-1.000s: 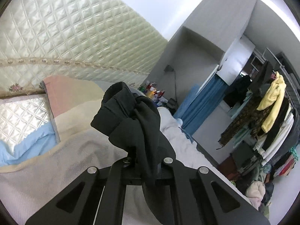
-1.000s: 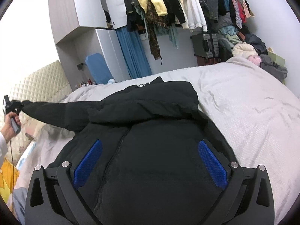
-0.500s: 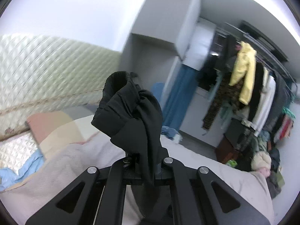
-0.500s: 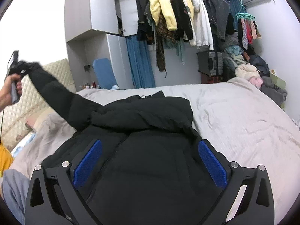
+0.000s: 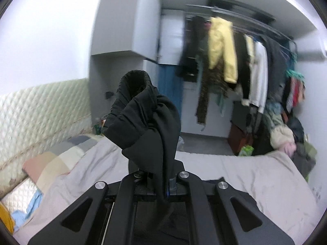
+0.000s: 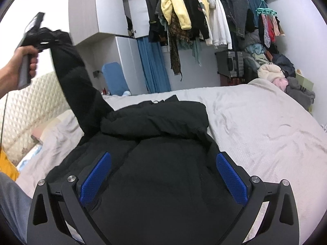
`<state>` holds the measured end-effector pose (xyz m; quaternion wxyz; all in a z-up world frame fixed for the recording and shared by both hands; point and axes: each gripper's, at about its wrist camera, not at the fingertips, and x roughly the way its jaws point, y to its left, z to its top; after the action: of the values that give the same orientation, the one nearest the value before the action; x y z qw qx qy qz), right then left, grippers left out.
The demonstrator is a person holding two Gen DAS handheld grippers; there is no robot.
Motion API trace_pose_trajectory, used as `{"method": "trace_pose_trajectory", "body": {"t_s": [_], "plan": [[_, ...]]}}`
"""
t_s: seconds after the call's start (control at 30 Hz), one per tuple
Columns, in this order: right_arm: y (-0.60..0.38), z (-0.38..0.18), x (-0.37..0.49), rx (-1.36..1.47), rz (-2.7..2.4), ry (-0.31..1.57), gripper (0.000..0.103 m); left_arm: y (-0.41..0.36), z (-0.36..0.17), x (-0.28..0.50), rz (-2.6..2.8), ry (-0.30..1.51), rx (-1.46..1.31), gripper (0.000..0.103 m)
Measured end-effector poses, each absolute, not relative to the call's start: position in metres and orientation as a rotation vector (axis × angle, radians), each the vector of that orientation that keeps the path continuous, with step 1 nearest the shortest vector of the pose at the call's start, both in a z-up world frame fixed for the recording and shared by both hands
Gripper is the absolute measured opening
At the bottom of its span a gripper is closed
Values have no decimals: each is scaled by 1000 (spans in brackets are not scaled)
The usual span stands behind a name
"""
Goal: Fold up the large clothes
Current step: 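Lift the sleeve with the left tool and fold it across the jacket body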
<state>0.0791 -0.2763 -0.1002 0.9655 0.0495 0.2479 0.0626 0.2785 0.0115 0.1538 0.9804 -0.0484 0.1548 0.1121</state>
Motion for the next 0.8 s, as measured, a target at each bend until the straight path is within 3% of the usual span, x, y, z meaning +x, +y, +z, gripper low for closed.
{"method": "trace_pose_trajectory", "body": {"t_s": [0.27,0.8], "plan": [[-299,-110,67,148,115,506,103,-102,94,313,114,367,-19,8],[-309,-125,86,209,30,522,103,-247,-103,375,-177,554,-26,9]]}}
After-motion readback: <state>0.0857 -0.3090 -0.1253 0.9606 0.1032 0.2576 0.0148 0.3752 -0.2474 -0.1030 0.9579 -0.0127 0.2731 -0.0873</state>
